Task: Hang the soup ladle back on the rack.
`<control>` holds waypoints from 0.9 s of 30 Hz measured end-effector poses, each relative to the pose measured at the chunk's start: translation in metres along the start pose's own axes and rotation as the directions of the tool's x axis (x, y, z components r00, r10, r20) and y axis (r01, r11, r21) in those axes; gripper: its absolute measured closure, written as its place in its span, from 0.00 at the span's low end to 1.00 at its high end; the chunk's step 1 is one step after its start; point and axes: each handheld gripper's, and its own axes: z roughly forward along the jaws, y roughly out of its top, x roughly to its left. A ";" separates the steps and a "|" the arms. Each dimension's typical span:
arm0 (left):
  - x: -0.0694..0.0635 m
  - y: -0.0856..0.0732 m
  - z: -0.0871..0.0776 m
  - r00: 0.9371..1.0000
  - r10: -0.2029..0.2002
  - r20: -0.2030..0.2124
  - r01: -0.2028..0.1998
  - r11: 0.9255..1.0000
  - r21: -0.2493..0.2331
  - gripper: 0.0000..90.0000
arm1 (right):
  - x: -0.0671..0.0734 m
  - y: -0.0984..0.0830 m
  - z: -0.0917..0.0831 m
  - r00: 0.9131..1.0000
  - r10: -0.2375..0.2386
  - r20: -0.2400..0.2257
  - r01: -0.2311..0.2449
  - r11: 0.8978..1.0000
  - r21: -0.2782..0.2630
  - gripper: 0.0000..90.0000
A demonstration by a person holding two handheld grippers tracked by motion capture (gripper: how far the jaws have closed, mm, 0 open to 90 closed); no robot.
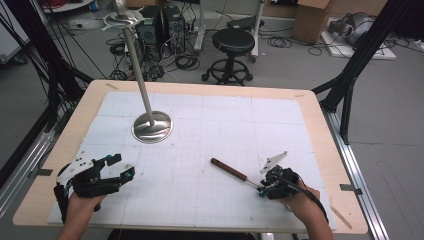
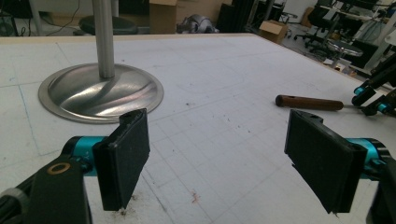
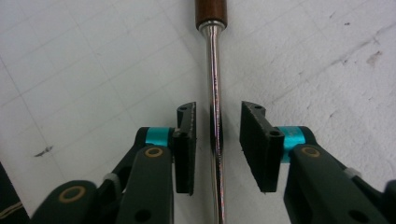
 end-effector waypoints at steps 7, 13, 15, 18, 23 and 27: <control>0.000 0.000 0.000 1.000 -0.001 0.000 0.001 1.000 0.001 0.25 | -0.001 0.002 0.001 1.000 0.004 -0.019 -0.004 1.000 0.012 0.82; 0.000 0.000 0.000 1.000 -0.003 -0.001 0.003 1.000 0.002 0.25 | -0.003 0.003 0.001 0.999 0.011 -0.034 -0.010 1.000 0.021 0.91; 0.001 0.000 0.000 1.000 -0.001 0.000 0.001 1.000 0.005 0.25 | -0.004 0.003 0.002 0.999 0.004 -0.037 -0.003 1.000 0.021 0.91; 0.000 0.000 0.000 1.000 -0.004 0.001 0.004 1.000 0.004 0.25 | -0.004 0.003 0.002 0.999 0.001 -0.040 0.000 1.000 0.020 0.92; 0.001 0.000 0.000 1.000 -0.003 -0.001 0.003 1.000 0.005 0.26 | -0.004 0.003 0.001 0.999 0.009 -0.039 -0.008 1.000 0.026 0.93; 0.001 0.000 0.000 1.000 -0.004 0.000 0.004 1.000 0.006 0.26 | -0.004 0.003 0.002 0.999 0.026 -0.037 -0.026 0.999 0.019 0.93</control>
